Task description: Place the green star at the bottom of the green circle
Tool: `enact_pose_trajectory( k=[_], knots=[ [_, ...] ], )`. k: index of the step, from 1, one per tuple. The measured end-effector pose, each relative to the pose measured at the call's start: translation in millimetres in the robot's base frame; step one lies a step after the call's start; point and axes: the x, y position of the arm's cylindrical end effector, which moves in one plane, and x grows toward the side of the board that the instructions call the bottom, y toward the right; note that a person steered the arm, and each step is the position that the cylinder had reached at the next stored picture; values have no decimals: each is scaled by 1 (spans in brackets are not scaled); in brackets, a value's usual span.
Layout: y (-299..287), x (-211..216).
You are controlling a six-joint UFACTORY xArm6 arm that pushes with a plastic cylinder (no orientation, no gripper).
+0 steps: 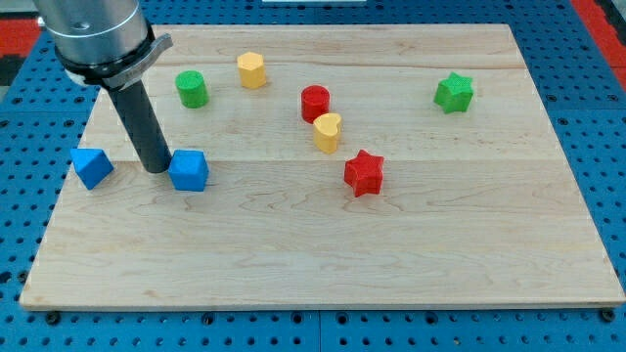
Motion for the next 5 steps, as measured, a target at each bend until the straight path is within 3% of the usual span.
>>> enact_pose_trajectory(
  k=[2,3,4,5],
  knots=[
    [63,2],
    [45,12],
    [-15,41],
    [-91,37]
  ],
)
